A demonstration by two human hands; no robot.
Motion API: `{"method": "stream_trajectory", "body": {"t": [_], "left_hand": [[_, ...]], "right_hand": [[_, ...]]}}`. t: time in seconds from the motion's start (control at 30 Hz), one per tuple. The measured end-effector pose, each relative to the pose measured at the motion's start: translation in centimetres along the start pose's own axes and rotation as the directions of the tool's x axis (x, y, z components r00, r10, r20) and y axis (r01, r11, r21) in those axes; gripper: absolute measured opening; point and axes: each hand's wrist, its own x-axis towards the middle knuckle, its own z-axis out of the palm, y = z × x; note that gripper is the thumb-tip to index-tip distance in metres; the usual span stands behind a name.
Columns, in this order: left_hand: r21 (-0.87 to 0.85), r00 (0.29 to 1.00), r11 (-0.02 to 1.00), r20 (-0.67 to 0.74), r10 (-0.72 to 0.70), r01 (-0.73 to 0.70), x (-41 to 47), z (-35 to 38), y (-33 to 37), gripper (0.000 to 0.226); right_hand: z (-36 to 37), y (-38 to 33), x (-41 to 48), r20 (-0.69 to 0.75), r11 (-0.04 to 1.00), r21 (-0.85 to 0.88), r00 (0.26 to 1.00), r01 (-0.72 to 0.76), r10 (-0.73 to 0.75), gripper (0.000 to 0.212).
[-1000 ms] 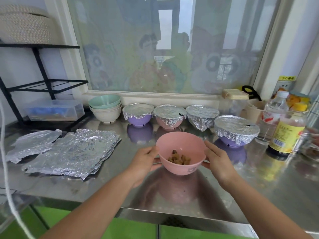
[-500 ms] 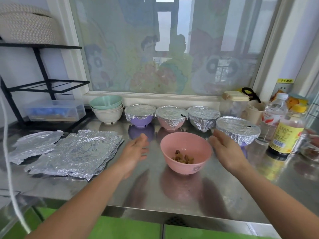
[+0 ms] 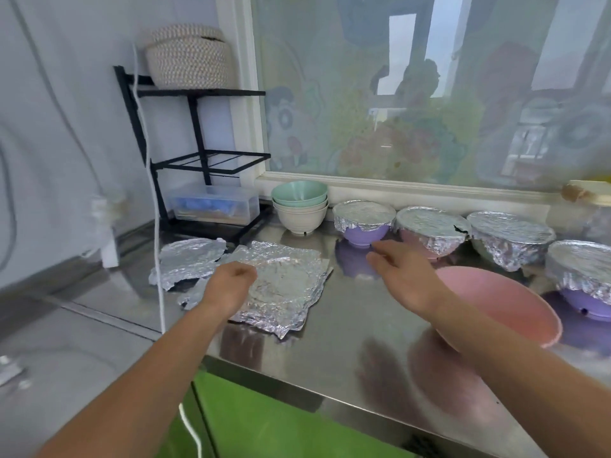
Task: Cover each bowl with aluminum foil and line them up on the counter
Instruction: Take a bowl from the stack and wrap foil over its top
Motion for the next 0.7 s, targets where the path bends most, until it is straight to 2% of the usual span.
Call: {"method": "stream_trajectory", "body": {"t": [0.07,0.17,0.3,0.4,0.57,0.67,0.7], "left_hand": [[0.115,1.0,0.993,-0.013,0.003,-0.002,1.2,-1.4,-1.4,0.02],[0.259,1.0,0.966,0.005,-0.023,0.021,2.9,-2.5,-3.1,0.032],[0.442,0.997,0.897,0.064,-0.048,0.015,4.8,-2.7,-4.9,0.067],[0.515,0.997,0.857,0.066,-0.047,0.006,5.8,-2.7,-5.4,0.085],[0.486,0.991,0.872,0.074,-0.115,0.065,7.1,-2.8,-5.5,0.102],[0.47,0.99,0.88,0.072,-0.121,0.073,7.5,-2.9,-5.6,0.105],[0.463,0.991,0.883,0.071,-0.117,0.071,7.6,-2.9,-5.6,0.105]], "right_hand": [[3.1,-0.1,2.0,0.065,0.999,0.012,0.997,-0.031,0.03,0.026],[7.3,-0.1,5.2,0.13,0.992,0.012,0.984,-0.122,0.12,0.034],[11.6,1.2,10.1,0.183,0.983,-0.051,0.965,-0.179,0.185,0.016],[13.6,1.9,13.1,0.184,0.962,-0.089,0.945,-0.26,0.272,0.046],[15.1,2.1,15.6,0.118,0.94,-0.115,0.935,-0.321,0.334,0.056],[15.7,2.3,16.5,0.062,0.954,-0.044,0.953,-0.295,0.297,0.058],[15.7,2.3,16.7,0.068,0.952,0.02,0.95,-0.306,0.304,0.053]]}}
